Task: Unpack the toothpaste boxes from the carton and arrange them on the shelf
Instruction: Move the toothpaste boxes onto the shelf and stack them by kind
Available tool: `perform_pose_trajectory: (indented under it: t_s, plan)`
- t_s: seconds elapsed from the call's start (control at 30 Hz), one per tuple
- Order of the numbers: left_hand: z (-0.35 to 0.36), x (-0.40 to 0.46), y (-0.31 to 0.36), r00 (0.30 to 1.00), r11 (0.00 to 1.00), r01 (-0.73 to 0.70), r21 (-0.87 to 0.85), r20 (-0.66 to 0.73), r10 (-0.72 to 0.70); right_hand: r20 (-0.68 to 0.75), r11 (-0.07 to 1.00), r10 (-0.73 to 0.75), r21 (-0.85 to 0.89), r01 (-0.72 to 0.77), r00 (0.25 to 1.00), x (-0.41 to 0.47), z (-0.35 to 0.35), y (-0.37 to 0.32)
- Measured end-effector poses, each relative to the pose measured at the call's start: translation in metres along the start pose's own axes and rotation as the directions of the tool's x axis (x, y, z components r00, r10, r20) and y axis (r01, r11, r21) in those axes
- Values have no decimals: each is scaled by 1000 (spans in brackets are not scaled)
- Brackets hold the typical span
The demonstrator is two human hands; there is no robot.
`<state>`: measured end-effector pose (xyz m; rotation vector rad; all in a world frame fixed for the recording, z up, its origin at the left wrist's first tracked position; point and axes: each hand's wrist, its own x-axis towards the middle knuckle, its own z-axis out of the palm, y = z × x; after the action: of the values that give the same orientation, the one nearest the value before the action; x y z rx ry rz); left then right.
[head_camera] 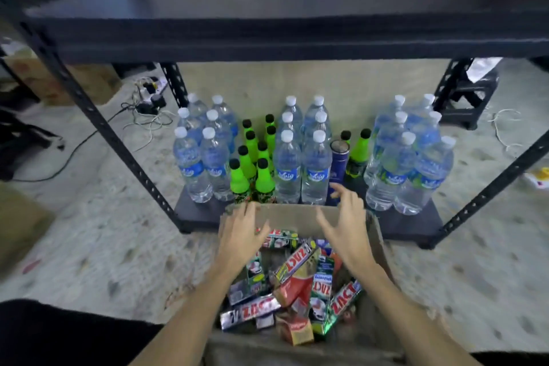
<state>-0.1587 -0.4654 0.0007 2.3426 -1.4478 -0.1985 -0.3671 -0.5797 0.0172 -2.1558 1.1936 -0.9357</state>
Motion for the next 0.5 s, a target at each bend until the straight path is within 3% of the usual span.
perform_pose_trajectory:
  t_s: [0.1, 0.23, 0.33, 0.5]
  plan:
    - [47, -31, -33, 967, 996, 91, 21, 236, -93, 194, 991, 126, -77, -113, 973, -39, 42, 47]
    - [93, -50, -57, 911, 963, 257, -82, 354, -213, 414, 964, 211, -236, -120, 885, -75, 82, 98]
    - [116, -41, -57, 842, 852, 482, -204, 376, -387, 550, 967, 169, -254, -29, 818, -75, 102, 119]
    - [147, -18, -53, 757, 748, 638, -184, 326, -566, 727, 959, 54, -230, 168, 685, -45, 124, 125]
